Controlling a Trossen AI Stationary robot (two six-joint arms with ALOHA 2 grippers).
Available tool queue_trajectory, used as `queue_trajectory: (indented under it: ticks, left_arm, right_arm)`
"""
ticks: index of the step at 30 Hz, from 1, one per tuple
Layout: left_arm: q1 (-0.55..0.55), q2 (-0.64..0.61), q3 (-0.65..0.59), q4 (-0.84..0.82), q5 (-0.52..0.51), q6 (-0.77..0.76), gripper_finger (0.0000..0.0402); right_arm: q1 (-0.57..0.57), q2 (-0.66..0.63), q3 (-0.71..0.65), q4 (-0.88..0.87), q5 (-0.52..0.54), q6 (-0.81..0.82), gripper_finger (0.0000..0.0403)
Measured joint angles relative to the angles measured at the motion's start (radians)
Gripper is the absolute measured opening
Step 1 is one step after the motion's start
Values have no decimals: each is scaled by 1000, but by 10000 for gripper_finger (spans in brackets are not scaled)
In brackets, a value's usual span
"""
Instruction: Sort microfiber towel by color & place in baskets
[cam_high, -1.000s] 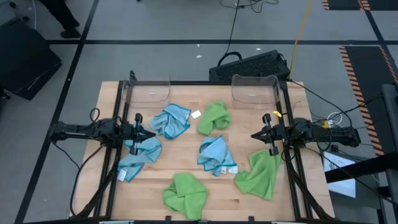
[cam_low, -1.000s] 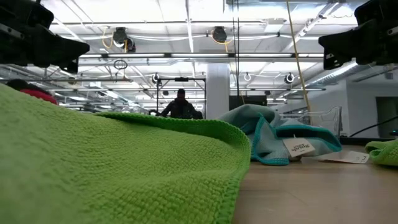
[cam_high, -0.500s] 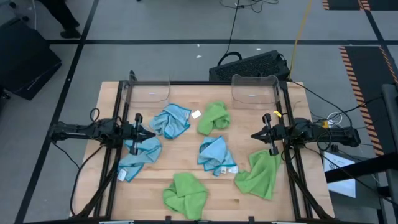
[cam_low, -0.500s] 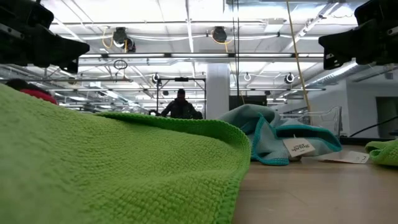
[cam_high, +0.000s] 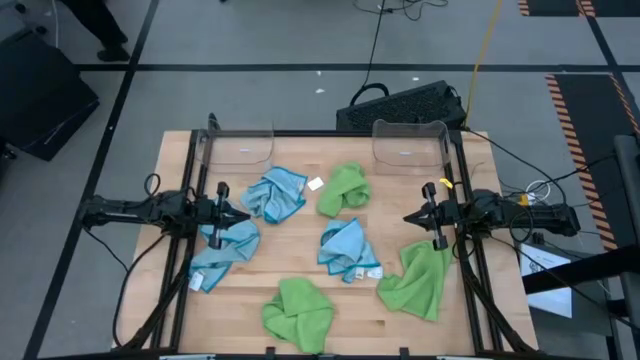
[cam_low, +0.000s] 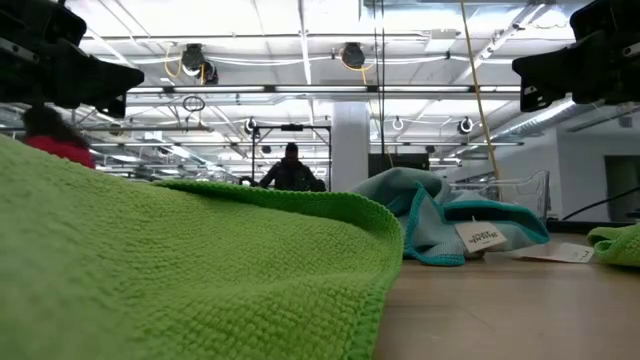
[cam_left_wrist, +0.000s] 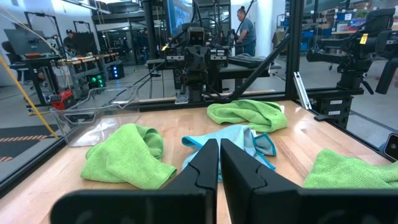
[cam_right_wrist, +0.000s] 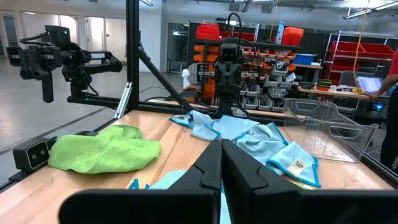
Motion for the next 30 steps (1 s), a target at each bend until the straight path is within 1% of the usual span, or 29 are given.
queue_trajectory:
  ticks: [22, 30]
  left_arm:
    - [0, 0, 0, 0, 0, 0, 21]
    - [0, 0, 0, 0, 0, 0, 21]
  right_arm:
    - [0, 0, 0, 0, 0, -1, 0]
    - [0, 0, 0, 104, 0, 0, 0]
